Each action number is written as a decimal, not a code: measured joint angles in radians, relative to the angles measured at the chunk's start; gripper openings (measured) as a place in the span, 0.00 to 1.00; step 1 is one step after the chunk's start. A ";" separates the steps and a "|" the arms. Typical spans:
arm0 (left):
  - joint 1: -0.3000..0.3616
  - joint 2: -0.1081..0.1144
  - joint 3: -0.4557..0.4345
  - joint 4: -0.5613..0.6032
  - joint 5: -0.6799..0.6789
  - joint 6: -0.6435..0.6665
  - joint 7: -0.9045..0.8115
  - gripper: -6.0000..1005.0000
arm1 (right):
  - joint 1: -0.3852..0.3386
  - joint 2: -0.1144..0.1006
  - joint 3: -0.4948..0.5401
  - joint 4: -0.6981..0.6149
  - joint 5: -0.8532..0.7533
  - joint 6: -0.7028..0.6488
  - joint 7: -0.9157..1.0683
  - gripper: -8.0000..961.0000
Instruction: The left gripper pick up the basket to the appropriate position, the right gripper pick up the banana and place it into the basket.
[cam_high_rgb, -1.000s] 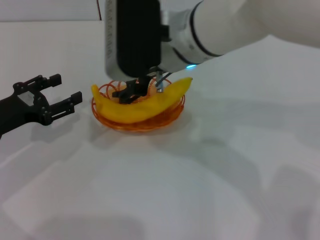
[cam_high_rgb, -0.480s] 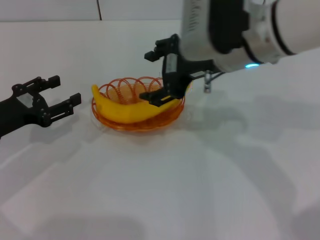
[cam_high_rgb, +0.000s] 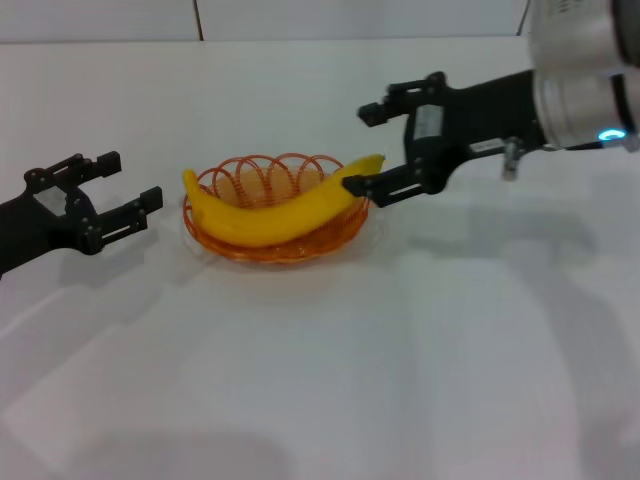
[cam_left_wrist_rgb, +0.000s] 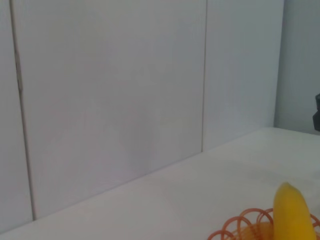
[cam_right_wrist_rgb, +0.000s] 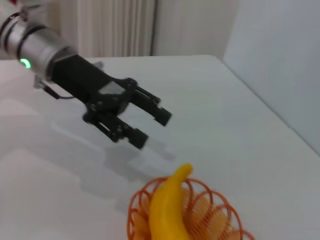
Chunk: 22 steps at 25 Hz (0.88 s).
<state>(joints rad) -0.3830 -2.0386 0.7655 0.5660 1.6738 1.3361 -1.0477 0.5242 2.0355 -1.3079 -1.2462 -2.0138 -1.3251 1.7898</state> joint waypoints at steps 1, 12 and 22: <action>-0.001 0.000 0.000 0.000 0.001 0.000 0.000 0.75 | 0.001 -0.001 0.022 0.027 0.003 -0.005 -0.015 0.89; 0.001 0.000 0.005 0.000 0.006 0.001 0.000 0.75 | -0.001 -0.004 0.151 0.279 0.014 -0.012 -0.124 0.89; 0.002 -0.001 0.011 0.000 0.013 0.002 0.001 0.75 | -0.016 -0.005 0.243 0.318 0.060 -0.078 -0.209 0.89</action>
<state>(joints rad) -0.3806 -2.0391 0.7770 0.5660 1.6865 1.3379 -1.0468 0.5084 2.0300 -1.0652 -0.9279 -1.9536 -1.4035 1.5806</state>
